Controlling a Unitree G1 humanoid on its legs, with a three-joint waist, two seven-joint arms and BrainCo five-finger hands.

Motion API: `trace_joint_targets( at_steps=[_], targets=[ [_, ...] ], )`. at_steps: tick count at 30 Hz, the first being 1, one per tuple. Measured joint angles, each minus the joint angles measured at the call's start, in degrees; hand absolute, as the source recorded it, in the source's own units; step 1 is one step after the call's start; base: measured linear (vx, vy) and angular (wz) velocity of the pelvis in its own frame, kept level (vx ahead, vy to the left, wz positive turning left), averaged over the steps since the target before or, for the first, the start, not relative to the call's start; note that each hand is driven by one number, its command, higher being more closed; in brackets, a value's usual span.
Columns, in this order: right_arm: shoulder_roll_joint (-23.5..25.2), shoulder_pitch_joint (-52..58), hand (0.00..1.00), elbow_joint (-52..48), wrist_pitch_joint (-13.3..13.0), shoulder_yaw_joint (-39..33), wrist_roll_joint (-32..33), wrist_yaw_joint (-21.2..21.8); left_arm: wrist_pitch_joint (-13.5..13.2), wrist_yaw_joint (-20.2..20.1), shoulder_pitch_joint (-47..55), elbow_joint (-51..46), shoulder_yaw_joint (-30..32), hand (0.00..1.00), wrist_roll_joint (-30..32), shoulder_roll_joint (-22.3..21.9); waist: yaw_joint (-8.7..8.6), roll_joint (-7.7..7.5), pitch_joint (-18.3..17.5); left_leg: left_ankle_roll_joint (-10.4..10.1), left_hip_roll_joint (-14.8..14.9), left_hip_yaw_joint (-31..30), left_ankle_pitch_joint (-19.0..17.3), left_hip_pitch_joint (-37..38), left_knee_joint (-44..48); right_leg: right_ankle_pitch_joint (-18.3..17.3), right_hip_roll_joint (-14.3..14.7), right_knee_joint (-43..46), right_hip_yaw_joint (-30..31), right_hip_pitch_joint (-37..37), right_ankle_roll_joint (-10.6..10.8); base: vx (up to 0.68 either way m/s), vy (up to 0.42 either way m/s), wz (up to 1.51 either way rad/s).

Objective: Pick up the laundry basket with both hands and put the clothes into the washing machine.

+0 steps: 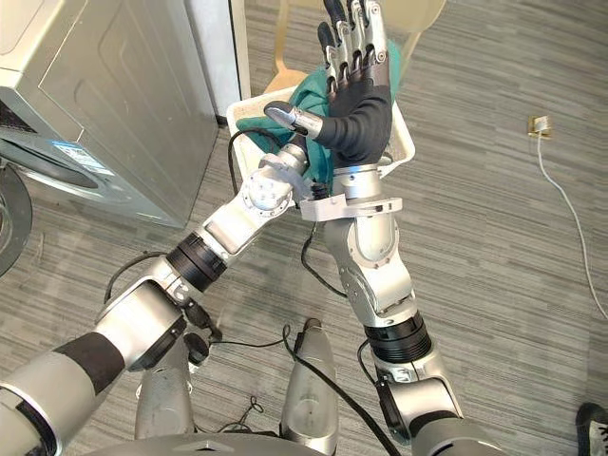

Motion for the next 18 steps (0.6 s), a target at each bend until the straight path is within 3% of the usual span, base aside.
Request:
trace_joint_targets(
  at_steps=[5,12,18],
  targets=[
    [0.08,1.4,0.0,-0.34,-0.28,1.22,0.47,0.36,-1.12,-0.15,-0.37,0.04,-4.04,0.0,3.93,4.11,-0.31,0.09,-0.05,0.12,0.84,0.85,-2.59,-1.01,2.24,0.52,-0.07,-0.5,0.71,-0.46,0.57,0.02,-0.008,-0.08],
    [0.61,2.96,0.0,-0.37,-1.54,2.43,1.98,2.4,-4.84,-1.37,-2.01,-0.02,-10.57,0.0,16.43,14.34,0.22,0.38,-0.3,0.75,1.2,2.38,-3.73,-2.63,4.76,1.13,-0.71,-0.24,1.99,-2.19,1.1,0.06,0.001,-0.04],
    [-0.21,3.4,0.0,-0.36,-1.53,2.45,1.97,2.84,-6.49,-1.39,-1.48,-0.02,-10.83,0.0,20.91,16.25,0.3,2.87,-1.71,1.13,-0.91,2.14,-3.16,-2.72,2.9,1.06,-2.49,-0.21,0.8,-2.16,1.19,0.03,-0.03,0.13]
  ],
)
